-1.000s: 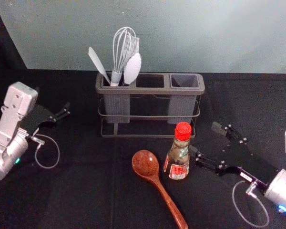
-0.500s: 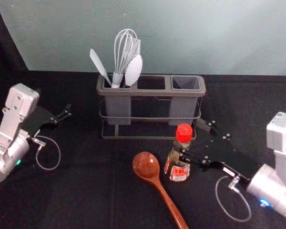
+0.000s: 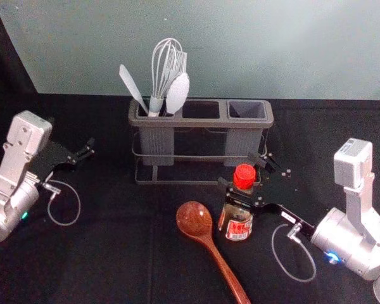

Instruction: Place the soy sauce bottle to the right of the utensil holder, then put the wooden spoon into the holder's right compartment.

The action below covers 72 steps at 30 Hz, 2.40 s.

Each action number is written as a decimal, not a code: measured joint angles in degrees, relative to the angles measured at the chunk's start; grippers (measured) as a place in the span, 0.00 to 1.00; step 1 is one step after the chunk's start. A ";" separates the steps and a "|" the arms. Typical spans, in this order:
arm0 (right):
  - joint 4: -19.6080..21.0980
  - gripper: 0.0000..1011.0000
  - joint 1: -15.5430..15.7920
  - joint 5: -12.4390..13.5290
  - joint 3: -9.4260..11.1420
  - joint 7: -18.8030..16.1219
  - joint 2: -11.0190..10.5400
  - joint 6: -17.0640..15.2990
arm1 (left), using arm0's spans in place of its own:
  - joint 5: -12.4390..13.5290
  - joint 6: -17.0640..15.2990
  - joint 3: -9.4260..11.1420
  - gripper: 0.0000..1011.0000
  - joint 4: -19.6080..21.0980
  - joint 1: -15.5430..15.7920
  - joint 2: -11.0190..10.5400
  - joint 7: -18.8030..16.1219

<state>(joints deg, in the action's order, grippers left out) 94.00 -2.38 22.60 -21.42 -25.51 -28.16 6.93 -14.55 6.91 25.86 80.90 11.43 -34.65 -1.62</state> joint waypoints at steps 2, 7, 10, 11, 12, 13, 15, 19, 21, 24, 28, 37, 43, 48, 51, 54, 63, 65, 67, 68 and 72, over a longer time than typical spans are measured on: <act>-0.27 0.94 -0.08 -0.03 0.18 -0.28 0.50 0.07 | 0.00 0.00 0.00 1.00 0.00 0.00 0.00 0.00; -0.46 0.83 0.07 0.03 0.63 -0.92 1.26 0.09 | 0.00 0.00 0.00 1.00 0.00 0.00 0.00 0.00; -0.42 0.73 0.26 0.13 0.79 -1.18 1.46 0.10 | 0.00 0.00 0.00 1.00 0.00 0.00 0.00 0.00; -0.36 0.73 0.33 0.17 0.83 -1.22 1.50 0.09 | 0.00 0.00 0.00 1.00 0.00 0.00 0.00 0.00; -0.26 0.68 0.39 0.24 0.87 -1.28 1.53 0.08 | 0.00 0.00 0.00 1.00 0.00 0.00 0.00 0.00; -0.17 0.64 0.46 0.31 0.94 -1.35 1.56 0.07 | 0.00 0.00 0.00 1.00 0.00 0.00 0.00 0.00; 0.06 0.59 0.67 0.61 1.13 -1.55 1.59 0.03 | 0.00 0.00 0.00 1.00 0.00 0.00 0.00 0.00; 0.71 0.44 1.15 1.03 1.44 -1.67 1.55 -0.05 | 0.00 0.00 0.00 1.00 0.00 0.00 0.00 0.00; 1.28 0.40 1.60 1.37 1.66 -1.77 1.43 -0.10 | 0.00 0.00 0.00 1.00 0.00 0.00 0.00 0.00; 2.37 0.38 2.40 1.89 2.08 -1.81 1.18 -0.30 | 0.00 0.00 0.00 1.00 0.00 0.00 0.00 0.00; 3.92 0.38 3.59 3.08 2.99 -1.78 0.69 -0.48 | 0.00 0.00 0.00 1.00 0.00 0.00 0.00 0.00; 7.05 0.38 6.08 3.49 5.68 -0.74 -1.82 -0.87 | 0.00 0.00 0.00 1.00 0.00 0.00 0.00 0.00; 7.78 0.38 7.26 3.12 8.17 0.28 -3.20 -0.91 | 0.00 0.00 0.00 1.00 0.00 0.00 0.00 0.00; 7.34 0.38 7.33 2.98 10.04 0.85 -3.89 -1.25 | 0.00 0.00 0.00 1.00 0.00 0.00 0.00 0.00; 6.57 0.38 6.95 2.91 11.03 1.02 -4.15 -1.58 | 0.00 0.00 0.00 1.00 0.00 0.00 0.00 0.00; 5.55 0.38 6.29 2.90 11.85 1.04 -4.25 -1.76 | 0.00 0.00 0.00 1.00 0.00 0.00 0.00 0.00; 1.18 0.38 2.43 3.20 12.41 0.01 -3.42 -1.81 | 0.00 0.00 0.00 1.00 0.00 0.00 0.00 0.00; -0.07 0.38 1.18 3.42 12.16 -0.41 -3.00 -1.77 | 0.00 0.00 0.00 1.00 0.00 0.00 0.00 0.00; -0.73 0.38 0.40 3.56 12.02 -0.68 -2.71 -1.70 | 0.00 0.00 0.00 1.00 0.00 0.00 0.00 0.00; -1.59 0.38 -0.35 3.63 11.80 -0.80 -2.43 -1.69 | 0.00 0.00 0.00 1.00 0.00 0.00 0.00 0.00; -3.32 0.38 -1.98 3.90 11.41 -1.13 -1.78 -1.65 | 0.00 0.00 0.00 1.00 0.00 0.00 0.00 0.00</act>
<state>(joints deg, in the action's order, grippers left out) 90.68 -4.36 26.50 -10.01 -26.64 -29.94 5.28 -14.55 6.91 25.86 80.90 11.43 -34.65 -1.62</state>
